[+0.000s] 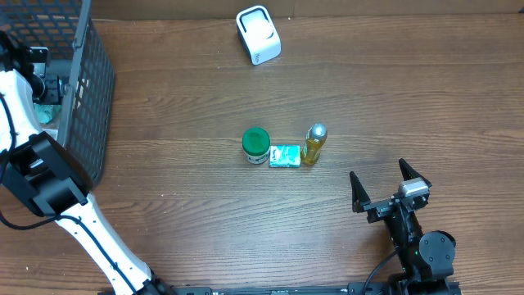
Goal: Scan the item barcode
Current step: 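Grasp a green snack packet in the basket with the left gripper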
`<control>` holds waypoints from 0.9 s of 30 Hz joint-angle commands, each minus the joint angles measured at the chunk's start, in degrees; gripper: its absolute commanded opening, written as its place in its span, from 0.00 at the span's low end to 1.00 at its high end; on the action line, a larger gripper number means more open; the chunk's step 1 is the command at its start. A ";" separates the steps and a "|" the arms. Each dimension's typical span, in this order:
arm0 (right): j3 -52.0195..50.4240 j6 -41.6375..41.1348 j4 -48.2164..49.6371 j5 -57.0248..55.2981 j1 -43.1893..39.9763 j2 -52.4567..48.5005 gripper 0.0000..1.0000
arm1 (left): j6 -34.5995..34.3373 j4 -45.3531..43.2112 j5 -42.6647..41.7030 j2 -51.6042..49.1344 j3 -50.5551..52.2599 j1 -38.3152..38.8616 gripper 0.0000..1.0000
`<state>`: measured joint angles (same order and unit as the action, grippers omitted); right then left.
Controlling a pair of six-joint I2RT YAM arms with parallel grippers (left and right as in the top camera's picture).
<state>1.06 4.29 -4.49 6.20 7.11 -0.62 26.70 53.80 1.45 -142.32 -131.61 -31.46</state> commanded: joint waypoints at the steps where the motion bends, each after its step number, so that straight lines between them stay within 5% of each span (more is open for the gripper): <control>1: -0.61 0.11 0.26 0.31 -0.11 0.39 1.00 | 1.57 0.39 -1.05 -1.42 -0.85 -0.02 0.83; 10: -0.61 0.09 0.26 0.33 -0.11 0.39 1.00 | 0.33 2.97 -0.13 -1.31 -0.96 0.04 0.40; 27: -0.61 0.09 0.26 0.31 -0.11 0.39 1.00 | -10.12 10.95 11.61 10.43 -2.21 0.09 0.39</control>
<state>1.06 4.29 -4.49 6.20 7.11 -0.62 19.40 62.72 10.90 -134.43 -132.57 -31.20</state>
